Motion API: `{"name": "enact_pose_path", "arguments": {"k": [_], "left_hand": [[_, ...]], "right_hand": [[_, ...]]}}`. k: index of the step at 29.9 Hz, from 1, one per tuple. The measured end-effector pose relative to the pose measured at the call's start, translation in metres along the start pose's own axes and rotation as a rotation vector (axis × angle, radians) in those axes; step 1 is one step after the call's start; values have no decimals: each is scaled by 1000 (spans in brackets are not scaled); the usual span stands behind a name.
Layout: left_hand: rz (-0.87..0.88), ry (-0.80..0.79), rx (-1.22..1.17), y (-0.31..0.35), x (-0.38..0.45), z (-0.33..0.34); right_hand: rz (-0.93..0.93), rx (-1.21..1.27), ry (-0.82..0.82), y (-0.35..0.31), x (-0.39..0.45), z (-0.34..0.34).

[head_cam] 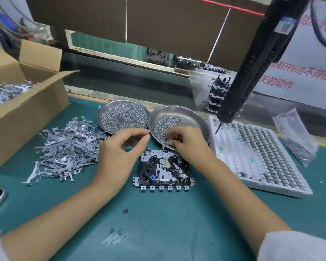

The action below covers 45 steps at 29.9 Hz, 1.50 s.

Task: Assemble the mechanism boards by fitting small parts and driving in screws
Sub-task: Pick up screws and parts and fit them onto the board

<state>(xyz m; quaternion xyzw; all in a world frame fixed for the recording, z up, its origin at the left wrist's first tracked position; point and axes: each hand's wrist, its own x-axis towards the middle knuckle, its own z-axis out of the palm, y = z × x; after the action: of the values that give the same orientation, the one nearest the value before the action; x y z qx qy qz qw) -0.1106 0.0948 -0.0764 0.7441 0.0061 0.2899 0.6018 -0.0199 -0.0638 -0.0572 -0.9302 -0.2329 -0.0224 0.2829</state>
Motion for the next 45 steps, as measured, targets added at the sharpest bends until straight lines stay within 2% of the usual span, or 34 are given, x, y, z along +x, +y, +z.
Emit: {"name": "enact_pose_path", "arguments": {"k": [6,8,10,12,15,19,43,45], "left_hand": [[32,-55,-28,4,-3,0],[29,-65,-44,4,-4,0],[25,-75,-66,5,-5,1],[38,-91,-74,5,-8,2],[52,-119,-112,7,-11,5],[53,-156,-193,10,-15,8],[78,-135,-208,15,-17,10],[79,-138,-194,14,-17,10]], "right_hand": [[-22,36,-7,4,1,-5],[-13,127,82,3,-2,-7],[43,325,204,2,-8,-9],[115,630,264,-2,-18,-12],[173,1033,223,-13,-41,-13],[191,1300,184,-30,-63,-4],[120,1297,290,-41,-75,5],[91,1216,307,-41,-78,5]]}}
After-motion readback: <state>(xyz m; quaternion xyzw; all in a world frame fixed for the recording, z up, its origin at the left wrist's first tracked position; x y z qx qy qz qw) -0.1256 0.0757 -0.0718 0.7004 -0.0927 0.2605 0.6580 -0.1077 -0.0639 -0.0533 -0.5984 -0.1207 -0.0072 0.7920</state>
